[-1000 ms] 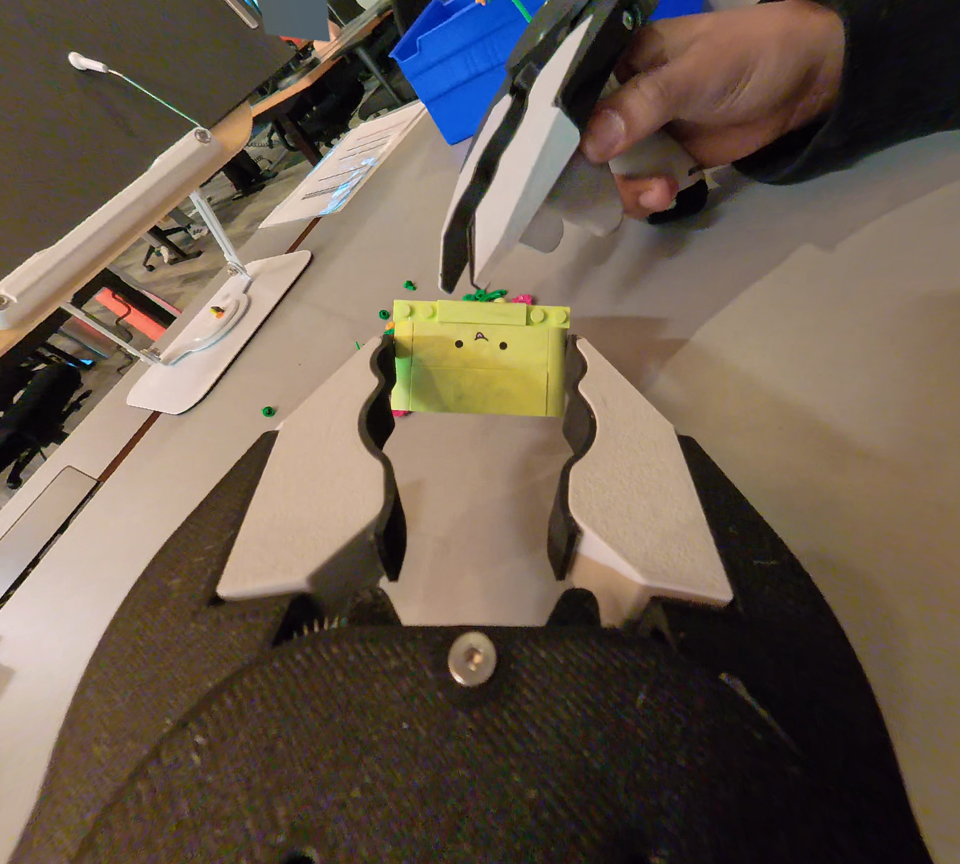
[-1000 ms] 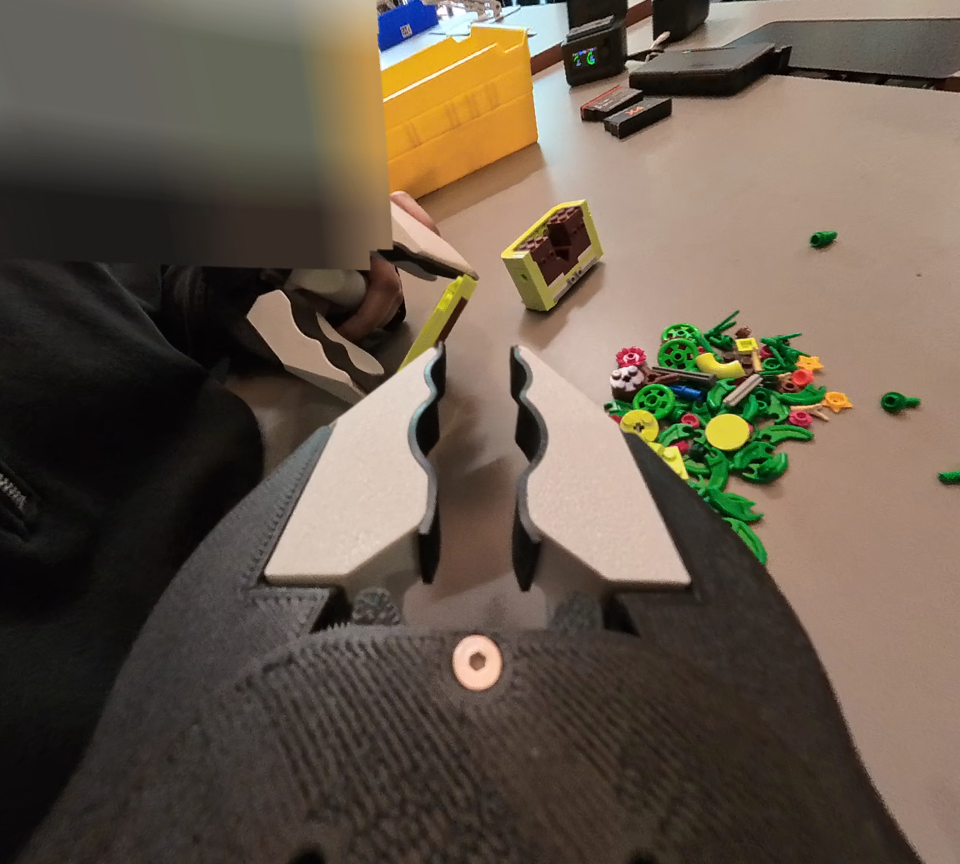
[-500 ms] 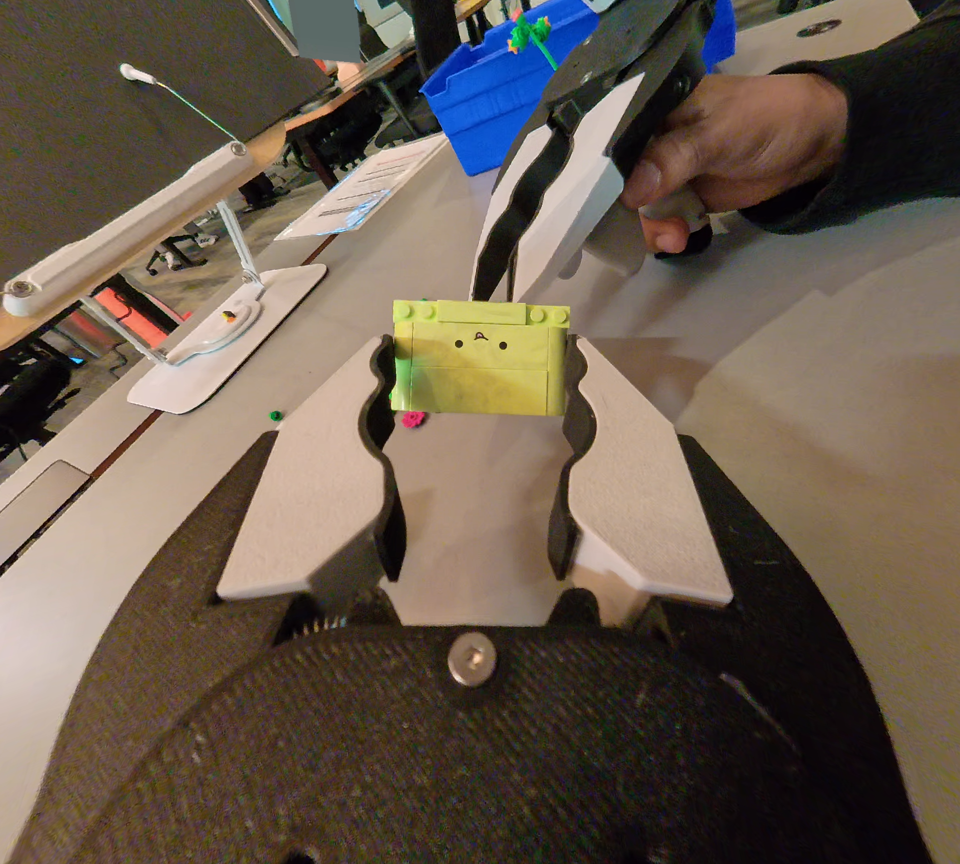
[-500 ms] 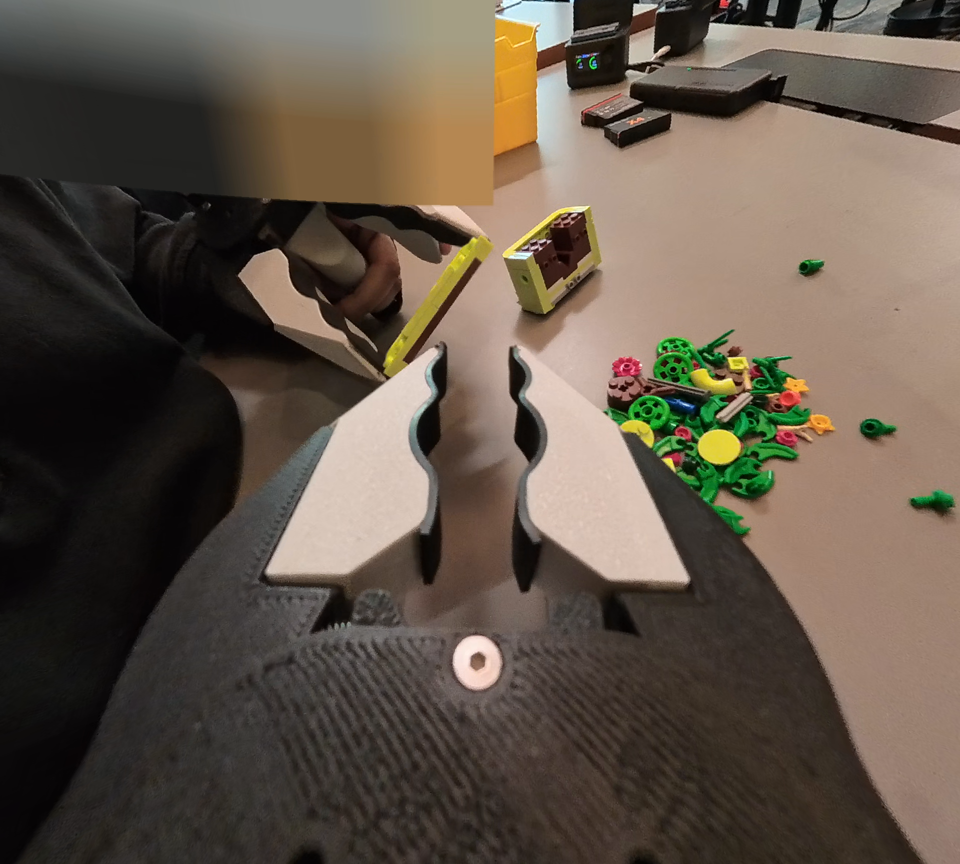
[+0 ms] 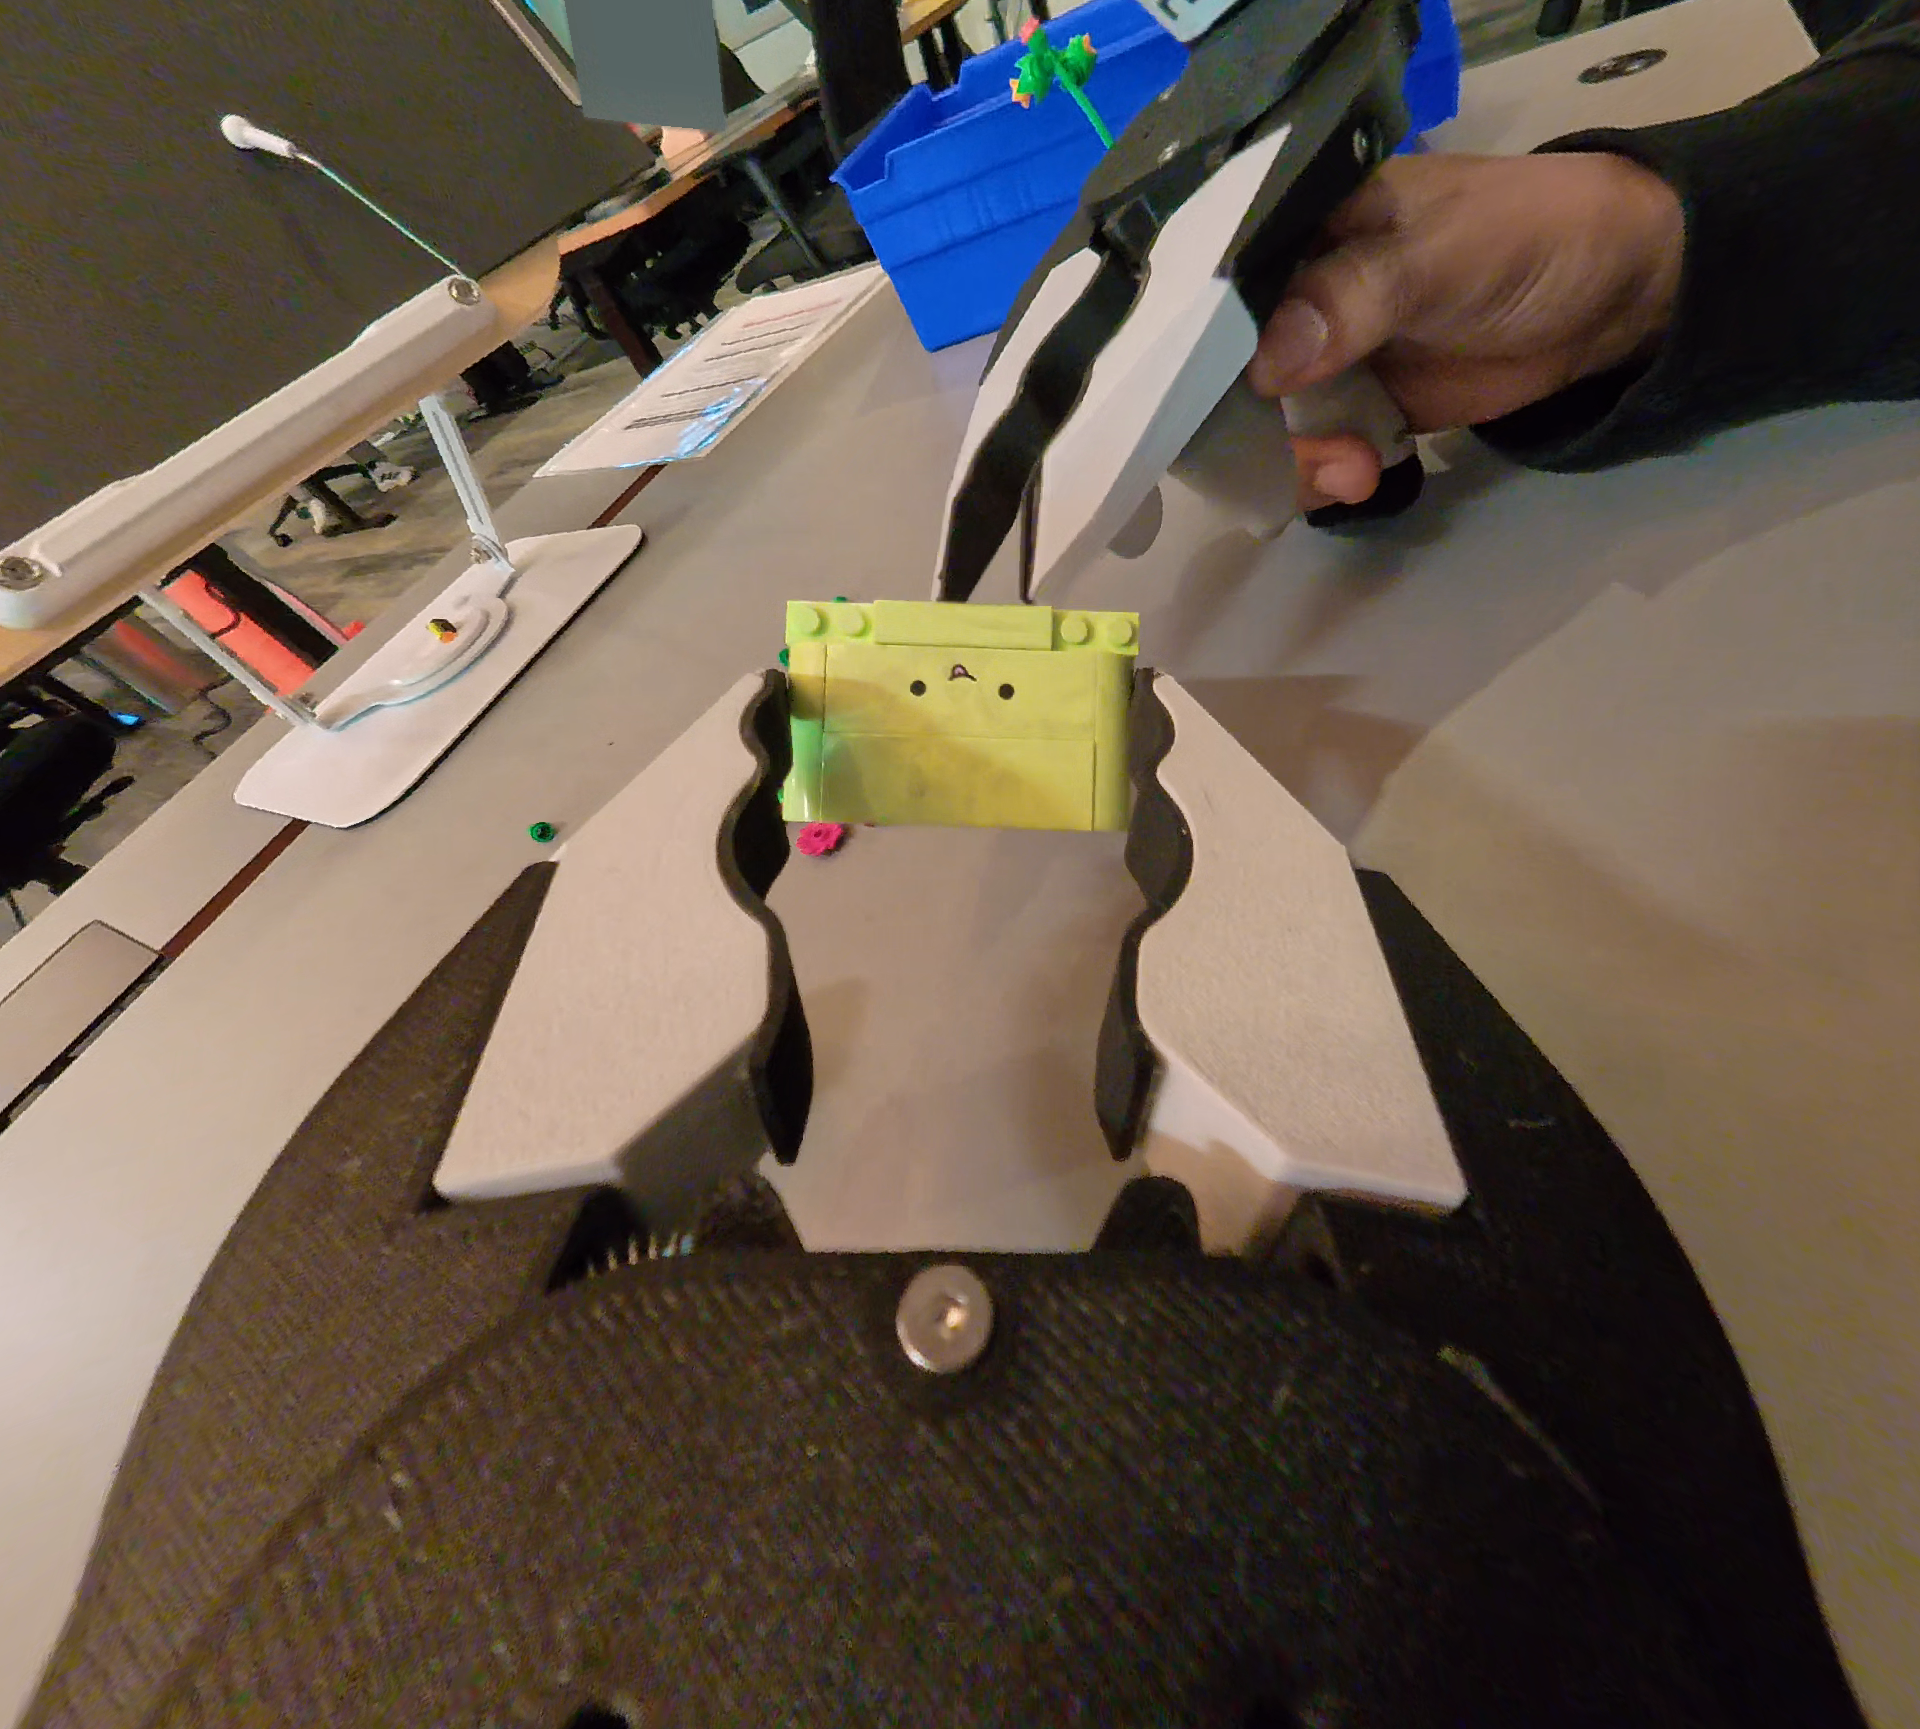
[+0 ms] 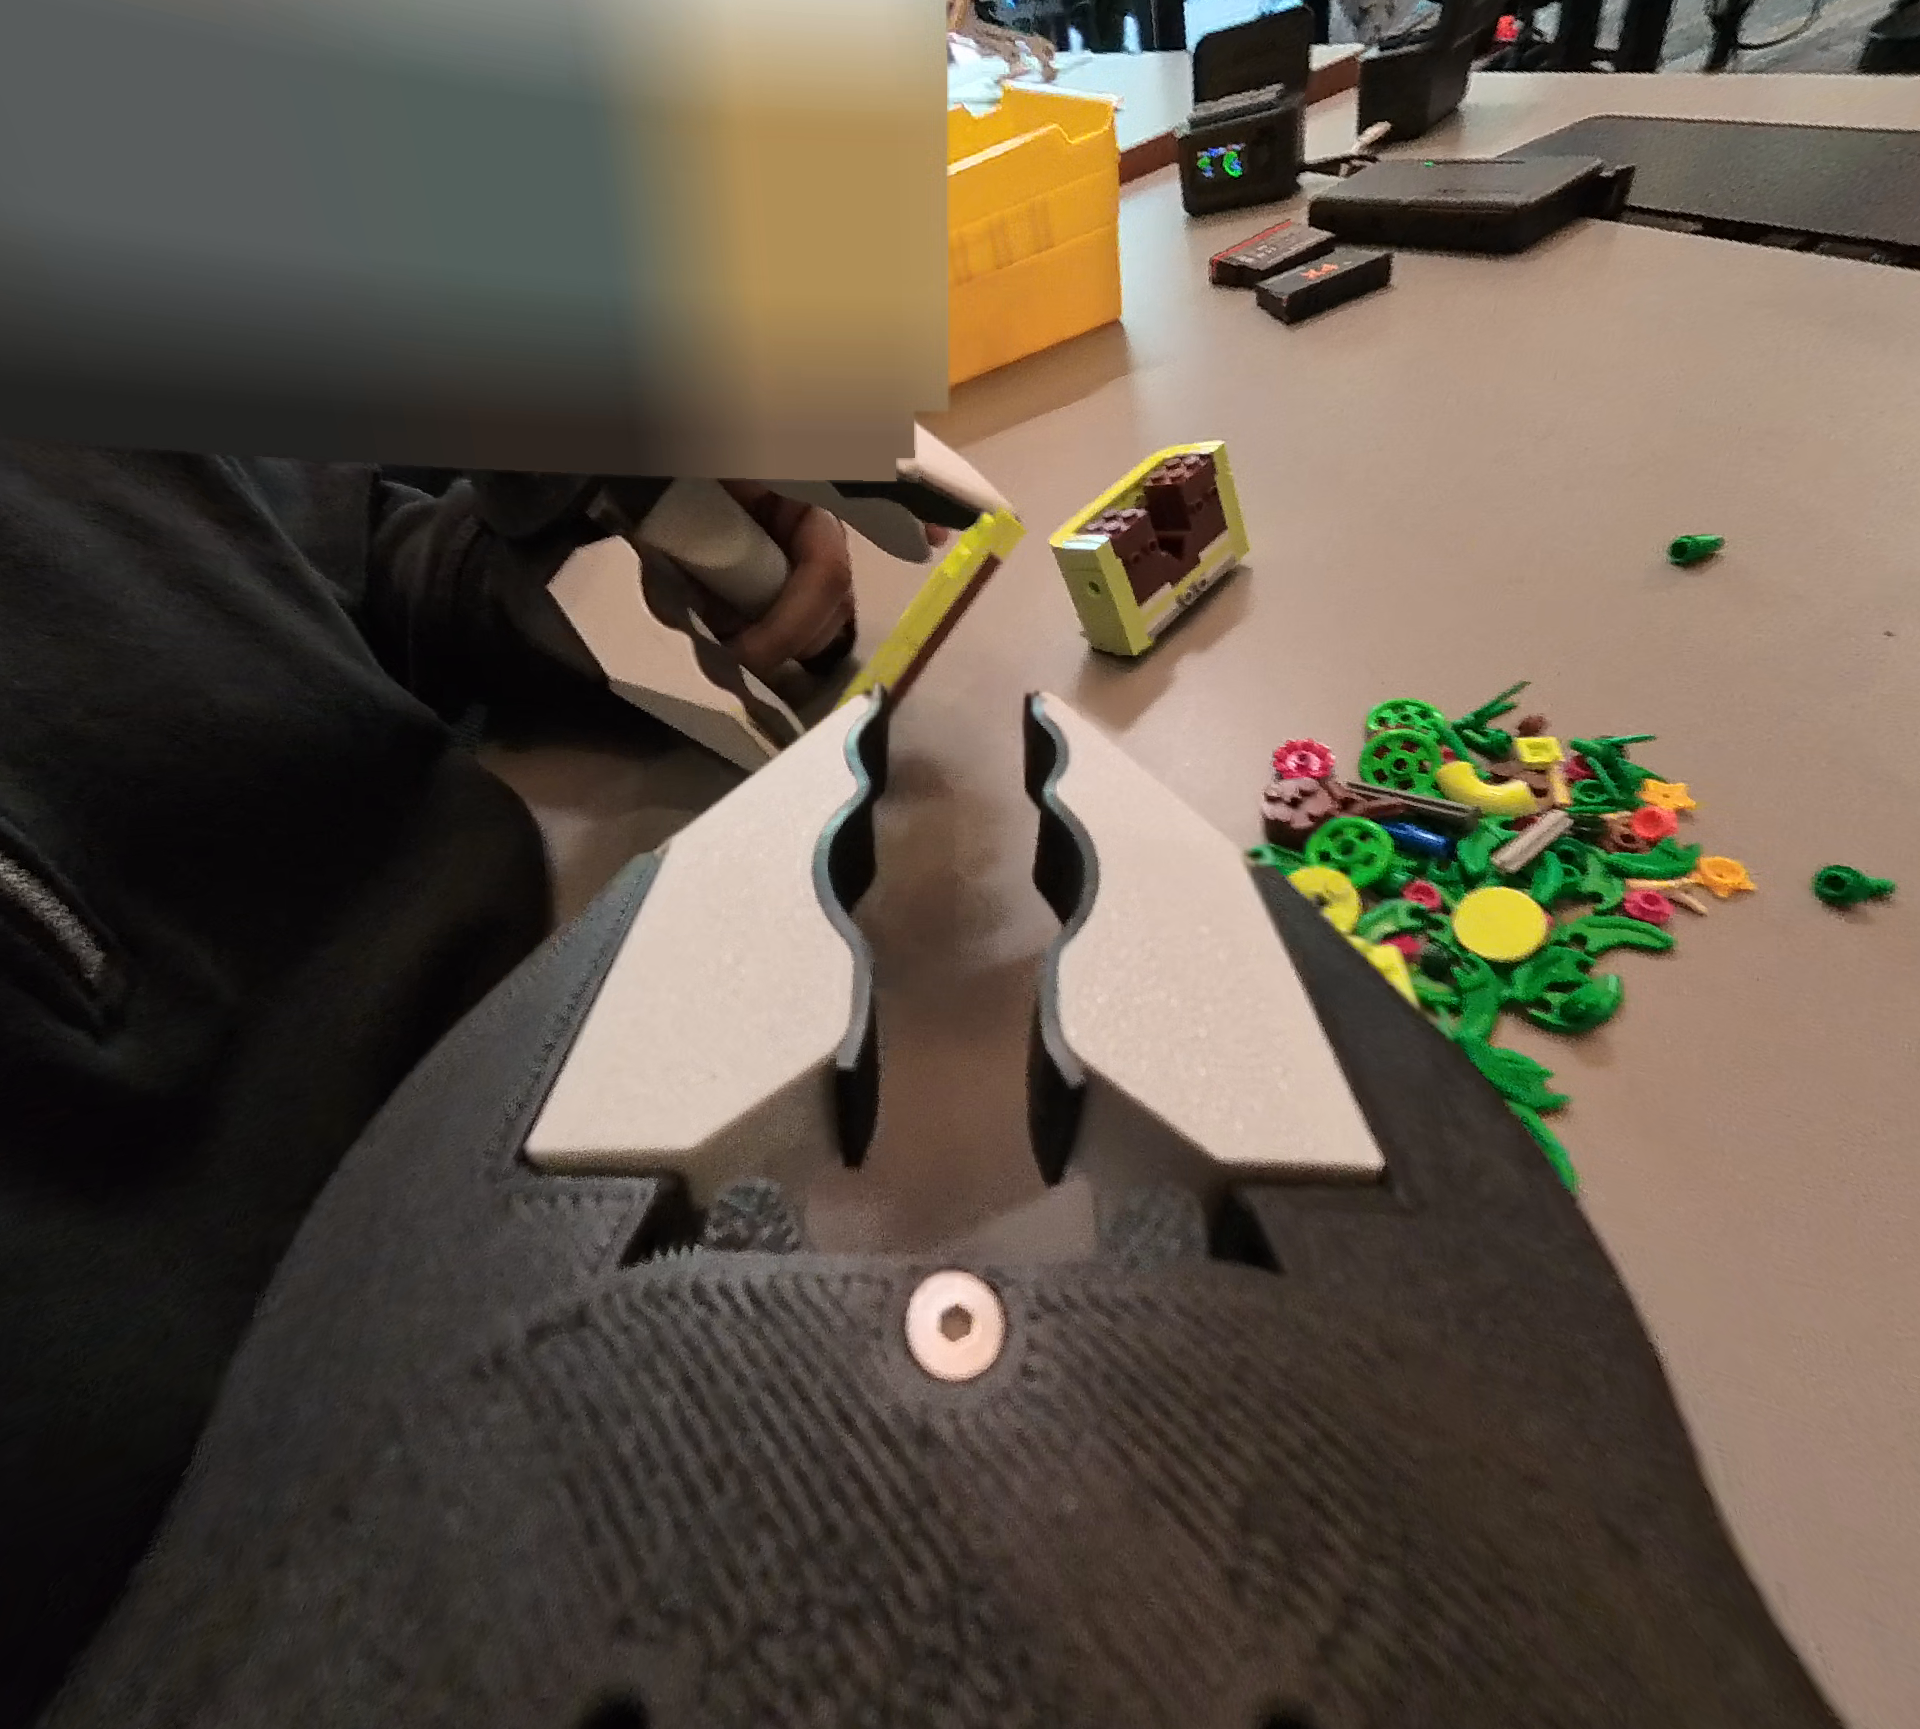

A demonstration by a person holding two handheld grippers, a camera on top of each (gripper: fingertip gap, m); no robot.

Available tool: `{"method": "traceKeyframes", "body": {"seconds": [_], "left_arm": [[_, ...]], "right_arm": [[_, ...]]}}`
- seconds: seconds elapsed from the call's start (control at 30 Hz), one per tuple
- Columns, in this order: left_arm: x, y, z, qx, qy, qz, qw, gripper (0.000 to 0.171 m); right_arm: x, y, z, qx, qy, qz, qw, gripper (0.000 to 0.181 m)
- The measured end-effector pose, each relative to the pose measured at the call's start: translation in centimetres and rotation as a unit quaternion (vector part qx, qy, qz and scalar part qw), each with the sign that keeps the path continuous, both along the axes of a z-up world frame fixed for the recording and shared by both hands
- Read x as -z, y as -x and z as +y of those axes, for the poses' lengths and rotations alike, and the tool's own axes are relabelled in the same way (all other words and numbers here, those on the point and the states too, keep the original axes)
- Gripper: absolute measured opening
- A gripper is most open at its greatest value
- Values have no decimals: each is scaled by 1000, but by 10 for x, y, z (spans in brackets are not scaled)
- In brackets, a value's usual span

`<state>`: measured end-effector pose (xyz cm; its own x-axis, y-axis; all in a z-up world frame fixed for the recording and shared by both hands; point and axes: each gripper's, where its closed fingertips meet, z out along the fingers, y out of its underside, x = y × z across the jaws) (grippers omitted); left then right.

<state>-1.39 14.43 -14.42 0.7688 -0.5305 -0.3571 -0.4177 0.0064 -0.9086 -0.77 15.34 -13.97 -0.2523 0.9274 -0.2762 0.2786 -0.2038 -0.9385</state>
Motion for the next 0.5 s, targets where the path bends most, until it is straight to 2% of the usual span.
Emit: {"method": "traceKeyframes", "body": {"seconds": [0.17, 0.3, 0.5], "left_arm": [[5, -4, -2, 8, 4, 21, 1000, 64], [9, -12, -7, 28, -8, 51, 998, 64], [9, -22, -12, 49, -26, 69, 996, 64]], "right_arm": [[-13, -1, -10, -38, 95, 30, 994, 37], [-8, 2, -18, -61, 136, 11, 989, 42], [1, 4, -25, -66, 123, -19, 990, 14]]}}
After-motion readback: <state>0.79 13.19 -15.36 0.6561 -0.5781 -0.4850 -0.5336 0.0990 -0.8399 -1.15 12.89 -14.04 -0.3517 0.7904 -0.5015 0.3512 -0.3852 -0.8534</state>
